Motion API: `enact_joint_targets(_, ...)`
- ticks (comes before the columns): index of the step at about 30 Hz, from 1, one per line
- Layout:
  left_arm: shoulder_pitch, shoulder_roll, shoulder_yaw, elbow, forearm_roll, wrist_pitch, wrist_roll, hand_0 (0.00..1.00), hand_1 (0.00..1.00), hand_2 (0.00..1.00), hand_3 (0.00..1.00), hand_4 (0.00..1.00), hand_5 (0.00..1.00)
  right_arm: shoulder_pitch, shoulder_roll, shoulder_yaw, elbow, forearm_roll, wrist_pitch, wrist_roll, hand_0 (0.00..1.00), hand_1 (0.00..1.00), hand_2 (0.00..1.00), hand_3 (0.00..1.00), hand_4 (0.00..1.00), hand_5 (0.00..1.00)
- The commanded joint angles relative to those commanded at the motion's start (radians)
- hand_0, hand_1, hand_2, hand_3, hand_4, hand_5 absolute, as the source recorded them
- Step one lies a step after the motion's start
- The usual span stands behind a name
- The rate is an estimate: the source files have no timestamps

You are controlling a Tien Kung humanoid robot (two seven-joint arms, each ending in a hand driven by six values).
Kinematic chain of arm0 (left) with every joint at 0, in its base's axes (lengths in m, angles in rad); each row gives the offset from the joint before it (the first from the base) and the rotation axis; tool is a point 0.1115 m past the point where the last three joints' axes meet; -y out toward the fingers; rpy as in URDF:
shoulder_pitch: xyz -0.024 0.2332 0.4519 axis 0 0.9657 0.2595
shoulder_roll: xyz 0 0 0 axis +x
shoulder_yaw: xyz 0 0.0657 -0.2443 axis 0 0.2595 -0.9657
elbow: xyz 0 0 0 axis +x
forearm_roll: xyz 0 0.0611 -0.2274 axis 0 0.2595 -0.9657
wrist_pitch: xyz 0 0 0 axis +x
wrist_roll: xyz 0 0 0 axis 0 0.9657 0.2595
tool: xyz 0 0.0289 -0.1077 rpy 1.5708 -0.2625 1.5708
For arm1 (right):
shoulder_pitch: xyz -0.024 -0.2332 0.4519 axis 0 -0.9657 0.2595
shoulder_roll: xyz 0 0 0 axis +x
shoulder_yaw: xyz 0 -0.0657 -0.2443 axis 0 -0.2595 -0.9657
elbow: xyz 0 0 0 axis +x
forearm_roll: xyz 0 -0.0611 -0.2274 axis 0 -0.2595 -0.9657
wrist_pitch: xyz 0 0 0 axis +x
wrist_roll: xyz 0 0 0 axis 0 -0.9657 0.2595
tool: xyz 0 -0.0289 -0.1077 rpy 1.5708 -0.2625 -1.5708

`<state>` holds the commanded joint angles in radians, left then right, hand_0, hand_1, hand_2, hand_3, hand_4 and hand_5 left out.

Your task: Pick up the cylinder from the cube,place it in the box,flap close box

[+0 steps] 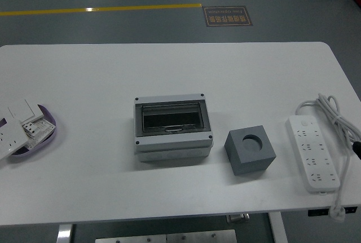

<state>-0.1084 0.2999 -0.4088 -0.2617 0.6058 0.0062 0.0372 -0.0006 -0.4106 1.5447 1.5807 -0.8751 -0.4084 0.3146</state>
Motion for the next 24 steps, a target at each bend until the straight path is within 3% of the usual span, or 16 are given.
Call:
enact_joint_targets(11,-0.005,-0.009,0.005,0.0,-0.006,0.0,0.003,0.598,0.624,0.616,0.635,0.685,0.226,0.031,0.008,-0.05,-0.014,0.007,0.003,0.002,0.708,0.604,0.6,0.623,0.718,0.14)
enact_joint_targets(24,-0.01,-0.012,-0.002,-0.001,0.004,0.003,0.003,0.599,0.624,0.617,0.636,0.683,0.223,0.025,-0.003,-0.045,-0.015,0.011,0.0,0.006,0.705,0.599,0.6,0.624,0.713,0.146)
